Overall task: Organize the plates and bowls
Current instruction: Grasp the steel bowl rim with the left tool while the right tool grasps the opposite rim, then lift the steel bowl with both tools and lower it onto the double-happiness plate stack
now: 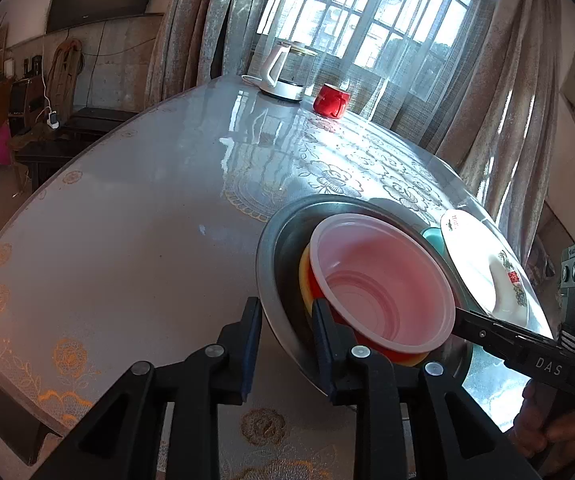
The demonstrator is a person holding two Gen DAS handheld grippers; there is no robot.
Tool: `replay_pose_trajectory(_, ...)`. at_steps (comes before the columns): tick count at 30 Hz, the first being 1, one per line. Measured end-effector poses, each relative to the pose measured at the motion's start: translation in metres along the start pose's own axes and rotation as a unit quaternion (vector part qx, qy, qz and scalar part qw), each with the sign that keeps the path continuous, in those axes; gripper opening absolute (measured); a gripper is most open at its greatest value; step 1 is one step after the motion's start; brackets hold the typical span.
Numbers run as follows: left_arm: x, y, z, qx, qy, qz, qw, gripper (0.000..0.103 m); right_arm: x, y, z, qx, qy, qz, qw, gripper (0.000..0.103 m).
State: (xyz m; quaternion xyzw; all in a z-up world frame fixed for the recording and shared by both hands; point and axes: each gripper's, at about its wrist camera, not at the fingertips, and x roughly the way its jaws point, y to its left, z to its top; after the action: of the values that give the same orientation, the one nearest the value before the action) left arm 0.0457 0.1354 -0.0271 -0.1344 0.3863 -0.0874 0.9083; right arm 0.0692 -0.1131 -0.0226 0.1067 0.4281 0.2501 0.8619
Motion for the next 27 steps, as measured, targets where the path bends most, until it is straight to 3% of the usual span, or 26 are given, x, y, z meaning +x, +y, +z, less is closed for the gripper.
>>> replay_pose_trajectory(16, -0.024, -0.010, 0.003, 0.025, -0.043, -0.030, 0.9983, 0.025, -0.022, 0.011, 0.000, -0.044, -0.032, 0.005, 0.998, 0.029)
replay_pose_trajectory(21, -0.033, -0.036, 0.016, 0.044, -0.061, -0.053, 0.9957, 0.026, -0.045, 0.002, 0.006, -0.035, -0.060, 0.002, 0.998, 0.029)
replay_pose_trajectory(27, -0.027, -0.084, 0.035, 0.087, -0.070, -0.083, 0.9903, 0.027, -0.088, -0.015, 0.013, -0.033, -0.107, -0.032, 0.993, 0.029)
